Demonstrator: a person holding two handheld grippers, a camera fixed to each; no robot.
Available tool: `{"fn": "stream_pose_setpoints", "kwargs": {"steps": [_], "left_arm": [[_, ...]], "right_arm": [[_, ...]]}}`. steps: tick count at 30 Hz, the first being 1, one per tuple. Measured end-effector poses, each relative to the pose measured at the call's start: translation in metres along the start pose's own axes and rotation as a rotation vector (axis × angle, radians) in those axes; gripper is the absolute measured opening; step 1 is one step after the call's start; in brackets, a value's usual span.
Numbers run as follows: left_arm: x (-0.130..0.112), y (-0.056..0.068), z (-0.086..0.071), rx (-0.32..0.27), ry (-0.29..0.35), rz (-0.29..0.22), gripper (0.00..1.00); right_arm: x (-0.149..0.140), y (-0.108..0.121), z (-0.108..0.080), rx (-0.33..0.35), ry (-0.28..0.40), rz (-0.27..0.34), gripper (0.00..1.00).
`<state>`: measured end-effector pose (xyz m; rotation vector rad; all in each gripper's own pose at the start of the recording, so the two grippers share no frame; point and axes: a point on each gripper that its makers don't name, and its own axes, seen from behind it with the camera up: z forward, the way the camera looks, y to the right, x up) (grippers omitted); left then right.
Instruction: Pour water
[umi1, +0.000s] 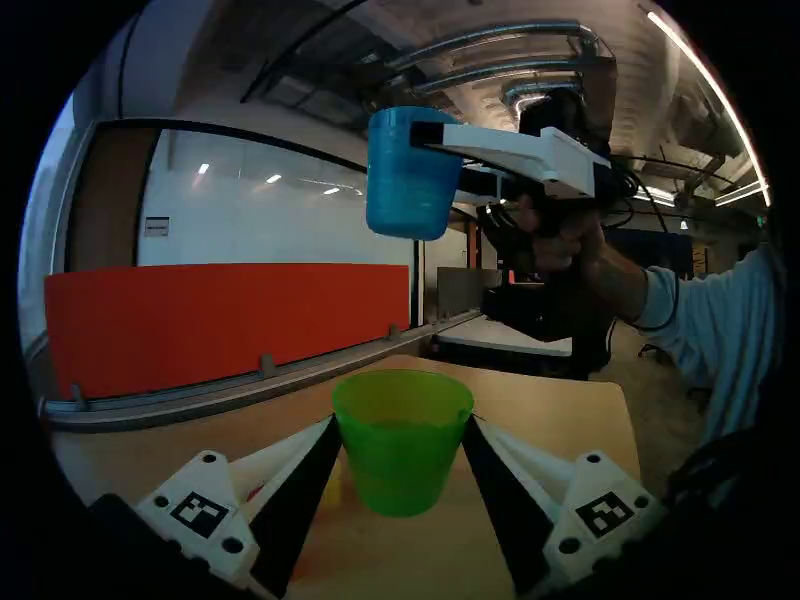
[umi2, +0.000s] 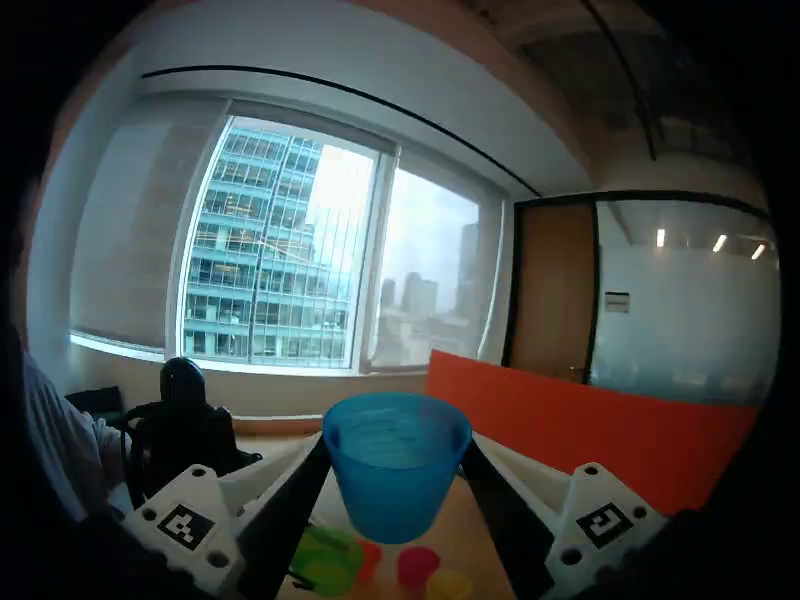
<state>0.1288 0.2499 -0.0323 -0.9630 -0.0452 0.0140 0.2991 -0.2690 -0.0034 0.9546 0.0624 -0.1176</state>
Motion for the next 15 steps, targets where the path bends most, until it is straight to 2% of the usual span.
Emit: {"fn": "stream_pose_setpoints", "kwargs": {"steps": [9, 15], "left_arm": [[-0.001, -0.007, -0.003, 0.019, -0.004, 0.001, 0.84], [-0.003, -0.013, -0.008, 0.035, -0.012, 0.002, 0.84]], "right_arm": [[-0.005, 0.001, -0.004, -0.017, -0.017, 0.009, 0.90], [-0.015, 0.010, -0.013, -0.046, -0.032, 0.005, 0.90]]}}
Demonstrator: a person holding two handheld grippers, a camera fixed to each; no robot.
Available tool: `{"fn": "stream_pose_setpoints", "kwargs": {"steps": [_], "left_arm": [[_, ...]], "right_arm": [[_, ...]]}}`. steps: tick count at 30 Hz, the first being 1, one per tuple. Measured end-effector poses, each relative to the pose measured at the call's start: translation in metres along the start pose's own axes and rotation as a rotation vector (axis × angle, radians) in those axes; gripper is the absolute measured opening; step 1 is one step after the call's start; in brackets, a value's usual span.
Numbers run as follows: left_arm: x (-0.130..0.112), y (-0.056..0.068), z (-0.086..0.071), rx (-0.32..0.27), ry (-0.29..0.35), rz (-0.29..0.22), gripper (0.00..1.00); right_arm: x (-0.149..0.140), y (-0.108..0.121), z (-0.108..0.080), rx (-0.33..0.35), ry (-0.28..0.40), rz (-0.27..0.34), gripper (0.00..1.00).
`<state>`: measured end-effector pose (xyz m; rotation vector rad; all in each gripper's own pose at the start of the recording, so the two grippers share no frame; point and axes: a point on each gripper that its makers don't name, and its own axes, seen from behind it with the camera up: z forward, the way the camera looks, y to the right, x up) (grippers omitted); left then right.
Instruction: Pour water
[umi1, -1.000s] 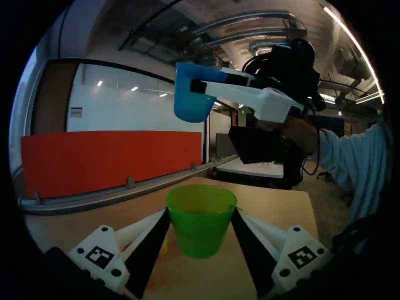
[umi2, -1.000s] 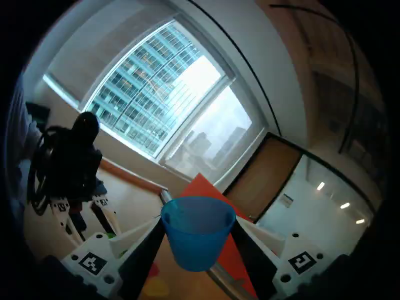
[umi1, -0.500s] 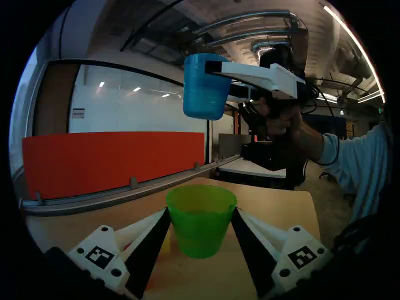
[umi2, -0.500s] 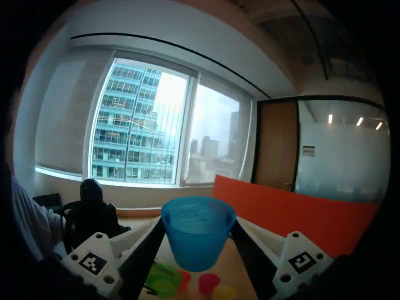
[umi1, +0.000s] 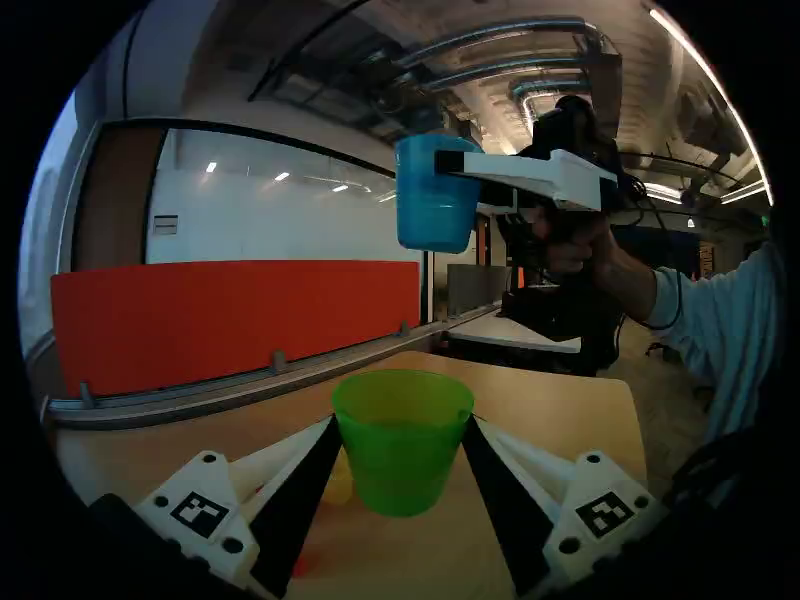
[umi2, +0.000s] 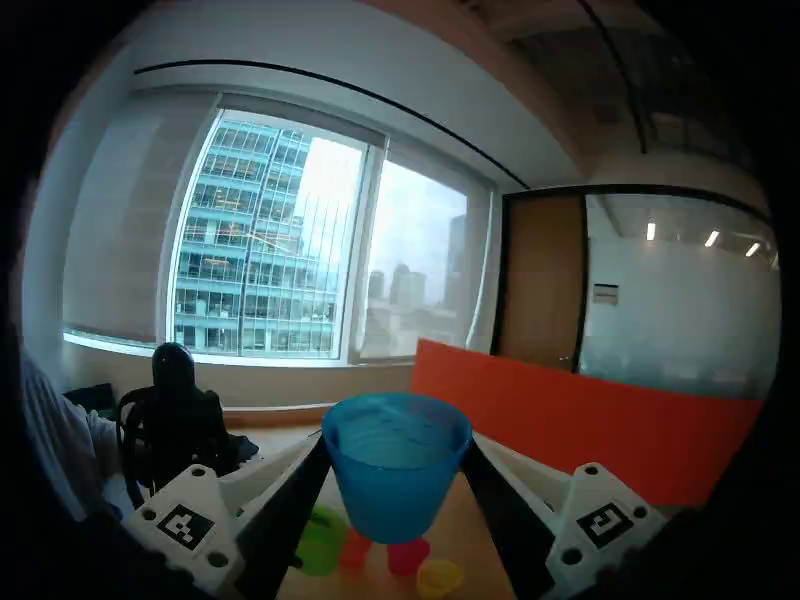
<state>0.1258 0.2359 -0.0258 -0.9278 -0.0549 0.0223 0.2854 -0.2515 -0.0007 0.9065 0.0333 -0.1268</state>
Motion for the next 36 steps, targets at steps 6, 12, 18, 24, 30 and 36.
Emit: {"fn": "stream_pose_setpoints", "kwargs": {"steps": [6, 12, 18, 24, 30, 36], "left_arm": [[-0.004, -0.006, -0.006, 0.017, -0.009, 0.004, 0.84], [-0.006, -0.014, -0.010, 0.034, -0.020, 0.000, 0.84], [-0.008, -0.017, -0.011, 0.042, -0.030, 0.002, 0.84], [-0.012, -0.017, -0.008, 0.045, -0.044, 0.006, 0.84], [-0.021, -0.017, -0.007, 0.042, -0.068, 0.005, 0.84], [-0.033, -0.016, -0.005, 0.035, -0.099, 0.002, 0.84]], "right_arm": [[-0.011, 0.012, -0.010, -0.028, -0.014, -0.003, 0.91], [-0.021, 0.022, -0.024, -0.056, -0.018, 0.006, 0.91], [-0.036, 0.034, -0.037, -0.085, -0.033, 0.004, 0.91], [-0.041, 0.036, -0.044, -0.089, -0.024, 0.005, 0.92], [-0.056, 0.041, -0.049, -0.097, -0.043, 0.013, 0.92], [-0.081, 0.041, -0.052, -0.087, -0.089, 0.030, 0.92]]}}
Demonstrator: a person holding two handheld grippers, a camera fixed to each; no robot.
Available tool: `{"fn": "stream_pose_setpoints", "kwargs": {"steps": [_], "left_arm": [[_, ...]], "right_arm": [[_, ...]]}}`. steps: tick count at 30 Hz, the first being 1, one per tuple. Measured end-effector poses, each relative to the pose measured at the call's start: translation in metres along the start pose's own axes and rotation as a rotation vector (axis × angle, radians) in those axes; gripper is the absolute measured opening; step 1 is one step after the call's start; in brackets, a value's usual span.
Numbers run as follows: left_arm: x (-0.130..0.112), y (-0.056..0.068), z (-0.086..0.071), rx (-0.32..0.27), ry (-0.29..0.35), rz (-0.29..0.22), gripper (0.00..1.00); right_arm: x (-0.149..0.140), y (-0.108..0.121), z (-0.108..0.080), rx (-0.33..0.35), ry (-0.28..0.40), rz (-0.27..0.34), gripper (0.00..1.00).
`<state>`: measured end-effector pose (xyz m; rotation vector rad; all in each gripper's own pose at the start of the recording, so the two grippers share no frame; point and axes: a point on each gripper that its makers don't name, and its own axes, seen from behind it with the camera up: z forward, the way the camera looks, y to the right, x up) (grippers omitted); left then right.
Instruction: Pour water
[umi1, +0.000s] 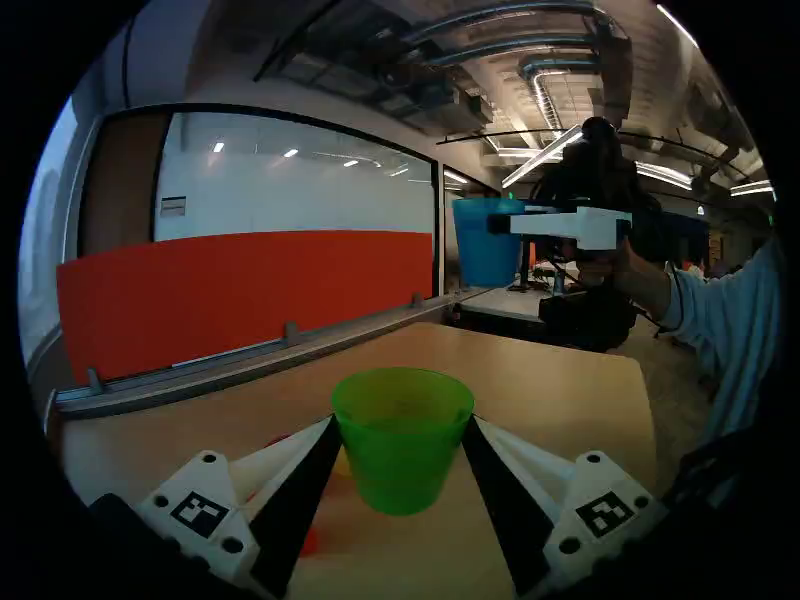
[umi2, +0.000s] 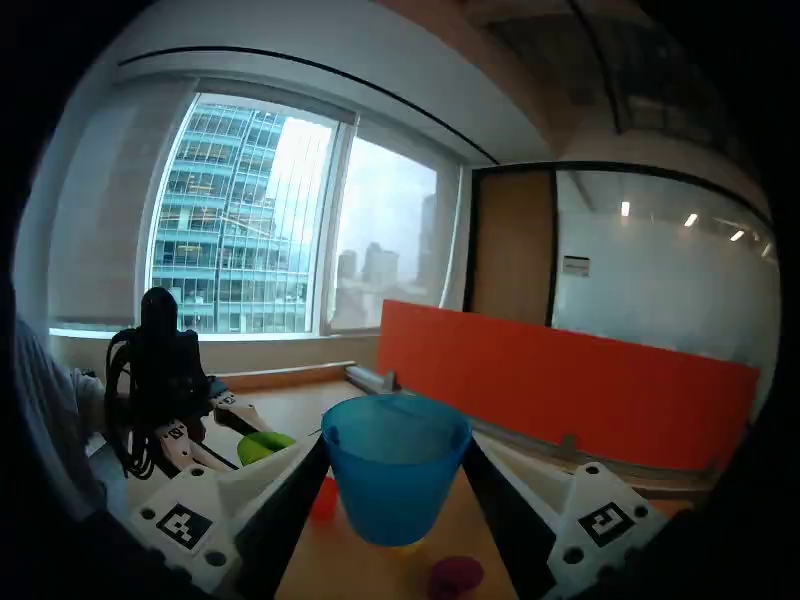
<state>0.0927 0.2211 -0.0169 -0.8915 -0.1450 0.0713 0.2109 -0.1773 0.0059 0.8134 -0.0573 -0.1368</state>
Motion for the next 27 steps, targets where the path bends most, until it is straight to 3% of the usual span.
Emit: {"fn": "stream_pose_setpoints", "kwargs": {"steps": [15, 27], "left_arm": [[-0.036, -0.001, 0.011, -0.012, -0.117, 0.009, 0.84], [-0.072, 0.003, 0.018, -0.032, -0.239, 0.047, 0.84]], "right_arm": [[-0.074, -0.012, 0.001, 0.073, -0.171, 0.003, 0.92], [-0.122, -0.015, 0.002, 0.120, -0.291, 0.006, 0.92]]}}
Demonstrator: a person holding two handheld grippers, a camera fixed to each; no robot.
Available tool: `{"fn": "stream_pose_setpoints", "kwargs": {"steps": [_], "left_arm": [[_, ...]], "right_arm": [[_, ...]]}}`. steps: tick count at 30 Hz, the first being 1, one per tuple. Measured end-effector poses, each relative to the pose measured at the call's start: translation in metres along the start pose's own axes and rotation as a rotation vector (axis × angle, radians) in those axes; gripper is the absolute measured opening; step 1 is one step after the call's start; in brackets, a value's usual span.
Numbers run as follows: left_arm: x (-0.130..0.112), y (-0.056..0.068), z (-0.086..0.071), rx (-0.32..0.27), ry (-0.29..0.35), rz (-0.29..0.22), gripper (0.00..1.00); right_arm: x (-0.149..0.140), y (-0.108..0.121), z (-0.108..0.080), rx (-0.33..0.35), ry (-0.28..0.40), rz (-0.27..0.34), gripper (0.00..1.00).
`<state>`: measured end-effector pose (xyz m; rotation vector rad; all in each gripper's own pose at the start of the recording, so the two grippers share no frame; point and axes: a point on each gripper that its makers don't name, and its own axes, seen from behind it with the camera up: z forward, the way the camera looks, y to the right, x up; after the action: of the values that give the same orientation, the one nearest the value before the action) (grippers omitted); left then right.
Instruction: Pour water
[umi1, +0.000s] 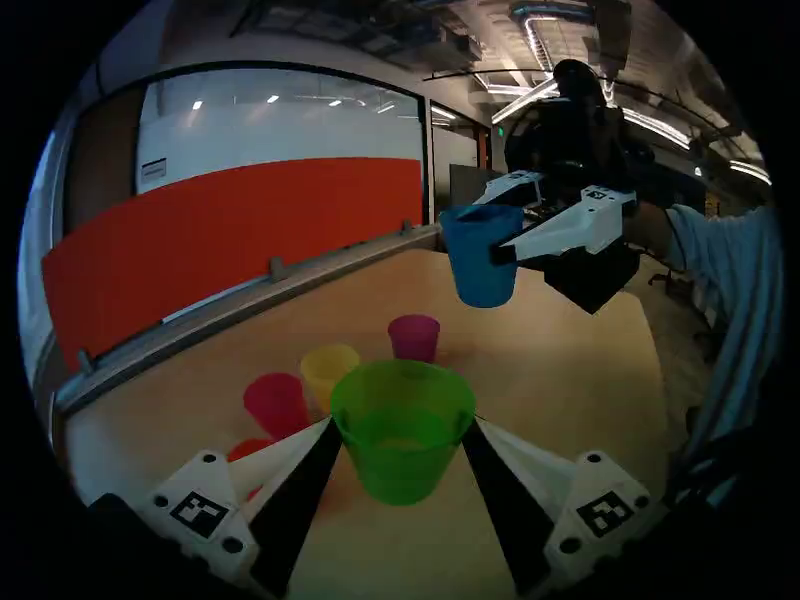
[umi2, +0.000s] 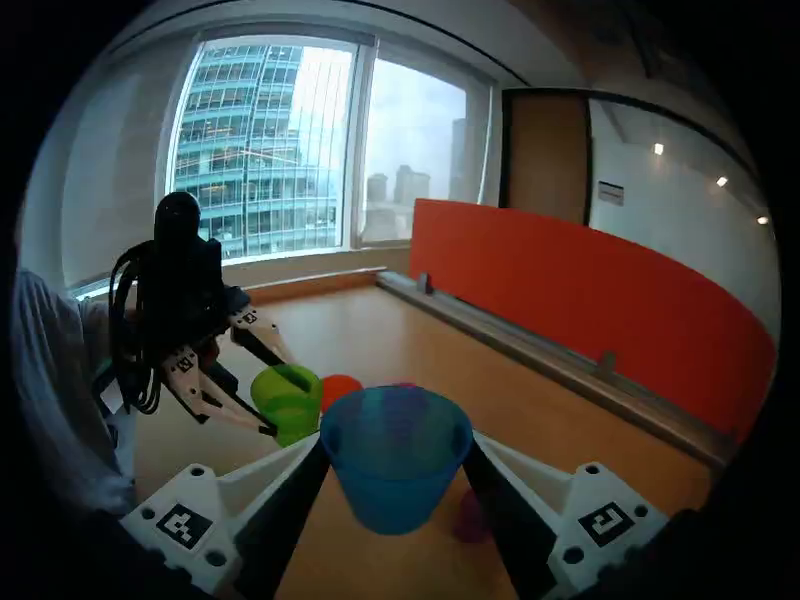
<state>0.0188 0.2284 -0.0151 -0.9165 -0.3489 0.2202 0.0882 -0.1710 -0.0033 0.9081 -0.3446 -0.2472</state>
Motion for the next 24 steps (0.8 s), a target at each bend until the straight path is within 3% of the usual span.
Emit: {"fn": "stream_pose_setpoints", "kwargs": {"steps": [24], "left_arm": [[-0.054, 0.015, 0.024, -0.055, -0.186, -0.004, 0.85]], "right_arm": [[-0.099, -0.014, 0.024, 0.059, -0.281, -0.032, 0.92]]}}
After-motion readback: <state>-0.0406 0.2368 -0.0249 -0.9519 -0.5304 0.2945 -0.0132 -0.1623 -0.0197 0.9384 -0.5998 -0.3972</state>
